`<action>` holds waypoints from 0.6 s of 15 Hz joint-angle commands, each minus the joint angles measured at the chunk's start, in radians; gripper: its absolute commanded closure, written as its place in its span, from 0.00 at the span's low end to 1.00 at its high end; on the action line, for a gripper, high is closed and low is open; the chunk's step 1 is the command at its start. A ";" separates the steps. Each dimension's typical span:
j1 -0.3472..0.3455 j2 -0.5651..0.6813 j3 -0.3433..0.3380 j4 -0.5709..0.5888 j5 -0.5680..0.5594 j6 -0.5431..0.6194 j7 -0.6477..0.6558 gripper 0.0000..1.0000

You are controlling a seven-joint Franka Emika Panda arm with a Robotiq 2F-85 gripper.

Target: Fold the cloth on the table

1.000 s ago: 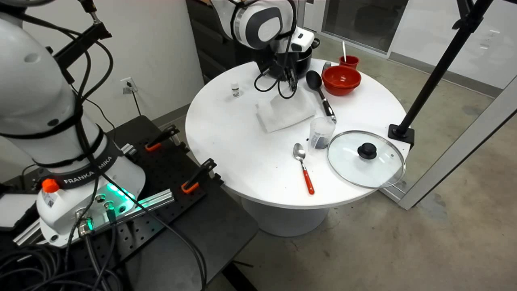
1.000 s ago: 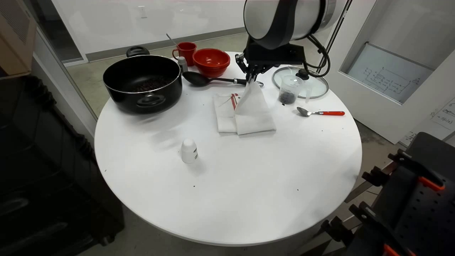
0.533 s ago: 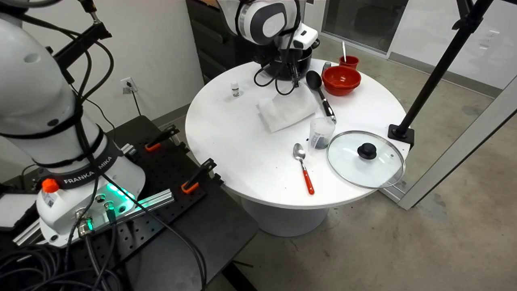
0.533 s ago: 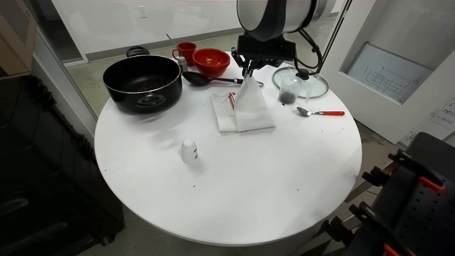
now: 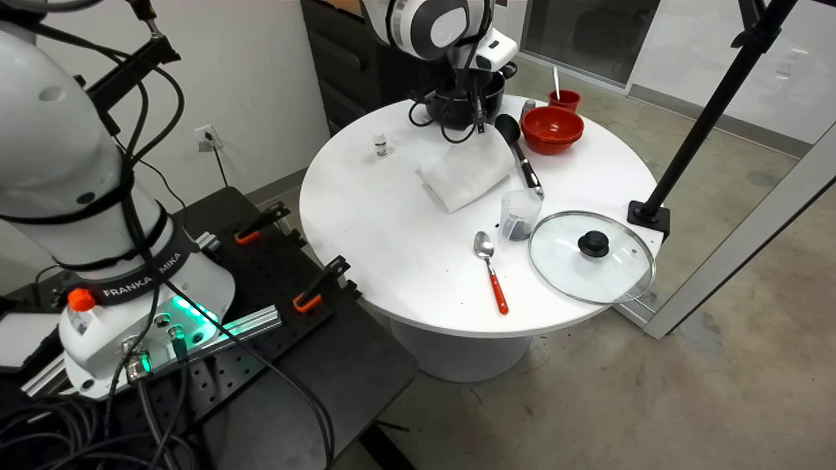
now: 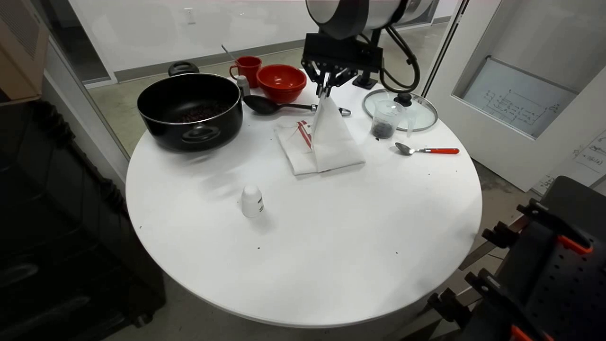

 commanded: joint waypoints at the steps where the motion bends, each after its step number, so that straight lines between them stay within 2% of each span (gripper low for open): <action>1: -0.012 0.021 0.015 0.046 0.004 -0.051 0.033 0.60; 5: -0.011 0.018 0.016 0.030 0.006 -0.011 0.063 0.31; 9: -0.008 -0.015 0.017 -0.029 0.007 0.086 0.068 0.02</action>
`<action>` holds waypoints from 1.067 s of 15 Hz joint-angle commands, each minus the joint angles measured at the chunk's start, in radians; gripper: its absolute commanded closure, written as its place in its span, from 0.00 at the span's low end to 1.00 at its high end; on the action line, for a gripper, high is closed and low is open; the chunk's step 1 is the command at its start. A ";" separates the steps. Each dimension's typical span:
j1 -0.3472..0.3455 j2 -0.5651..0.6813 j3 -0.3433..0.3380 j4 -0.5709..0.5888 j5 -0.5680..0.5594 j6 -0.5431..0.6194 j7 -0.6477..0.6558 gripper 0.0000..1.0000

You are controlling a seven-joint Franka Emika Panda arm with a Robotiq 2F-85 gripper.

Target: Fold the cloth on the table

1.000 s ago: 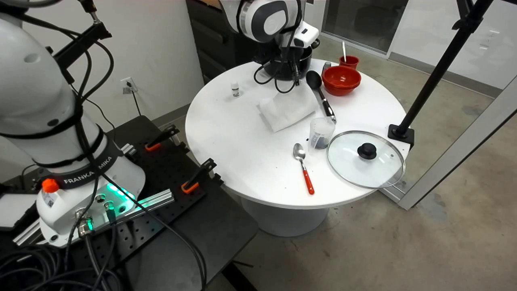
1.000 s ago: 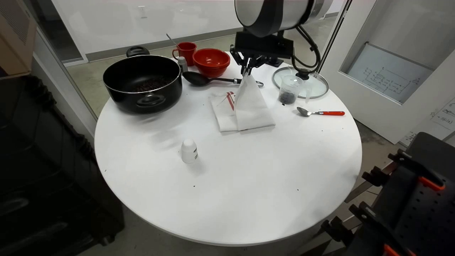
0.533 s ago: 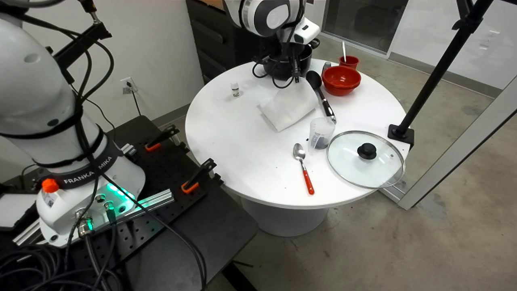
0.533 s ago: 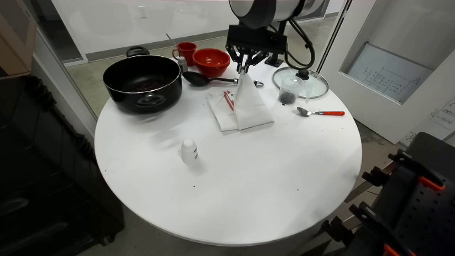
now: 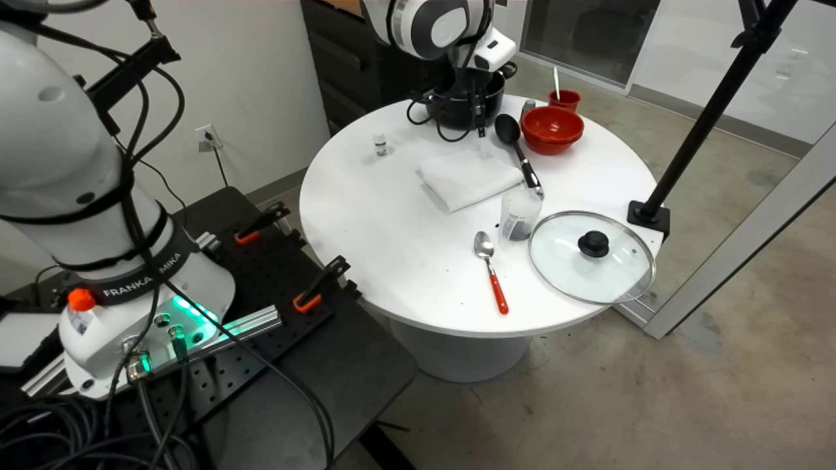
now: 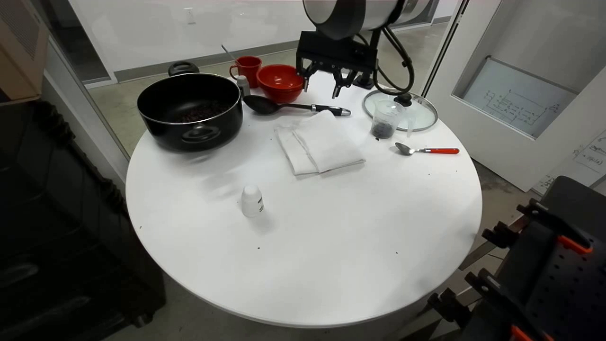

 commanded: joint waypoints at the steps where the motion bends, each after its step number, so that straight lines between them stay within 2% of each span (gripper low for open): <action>1: -0.004 -0.034 0.013 -0.061 0.001 0.091 -0.010 0.00; 8: 0.048 -0.119 -0.022 -0.334 -0.057 0.262 -0.223 0.00; 11: -0.002 -0.208 0.013 -0.440 -0.086 0.275 -0.399 0.00; 16: -0.093 -0.408 0.047 -0.562 -0.185 0.195 -0.649 0.00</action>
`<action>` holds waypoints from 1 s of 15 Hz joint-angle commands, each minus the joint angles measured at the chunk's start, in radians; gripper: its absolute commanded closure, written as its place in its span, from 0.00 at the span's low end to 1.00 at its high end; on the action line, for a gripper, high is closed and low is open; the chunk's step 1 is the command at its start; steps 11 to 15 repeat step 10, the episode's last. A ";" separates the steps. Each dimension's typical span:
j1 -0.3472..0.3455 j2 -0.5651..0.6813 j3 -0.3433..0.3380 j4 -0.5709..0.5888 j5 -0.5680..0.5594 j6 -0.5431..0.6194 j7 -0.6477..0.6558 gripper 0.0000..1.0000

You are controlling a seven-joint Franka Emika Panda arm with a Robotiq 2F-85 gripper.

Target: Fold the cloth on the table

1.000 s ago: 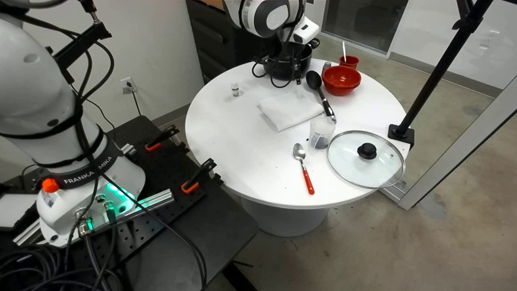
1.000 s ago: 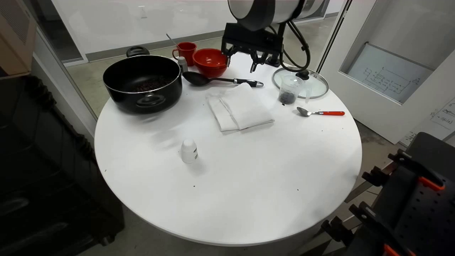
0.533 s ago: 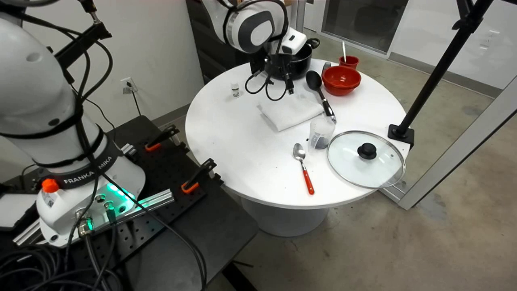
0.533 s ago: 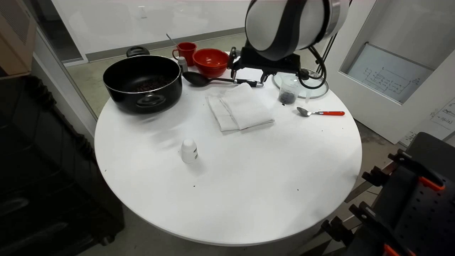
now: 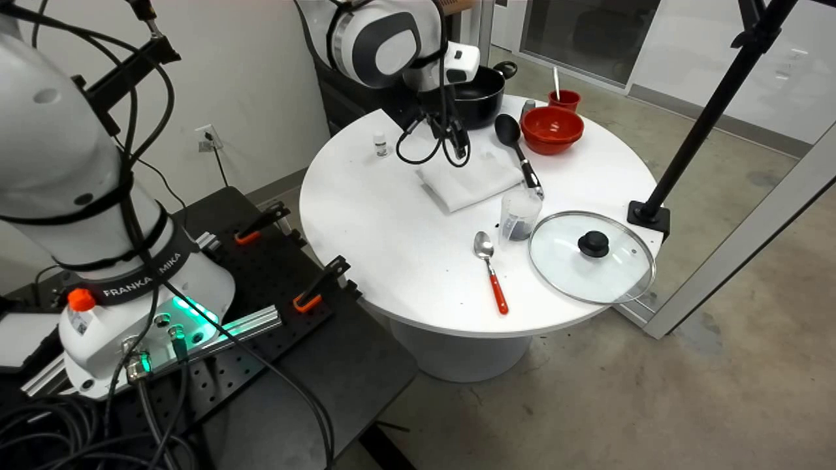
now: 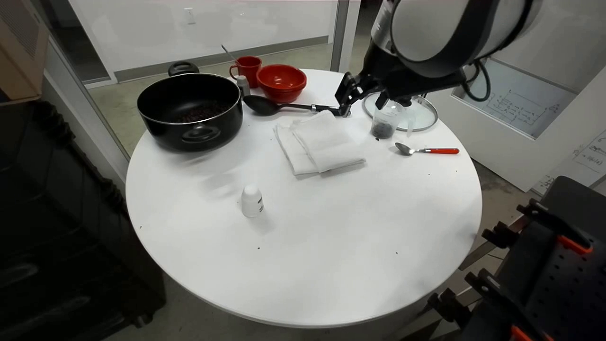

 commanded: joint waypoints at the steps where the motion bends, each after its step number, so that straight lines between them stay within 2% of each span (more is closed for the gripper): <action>1: -0.085 -0.198 0.042 -0.111 -0.093 -0.091 -0.174 0.00; 2: -0.057 -0.080 0.027 -0.043 -0.060 -0.032 -0.084 0.00; 4: -0.076 -0.114 0.034 -0.057 -0.066 -0.044 -0.093 0.00; 15: -0.071 -0.086 0.037 -0.051 -0.064 -0.039 -0.091 0.00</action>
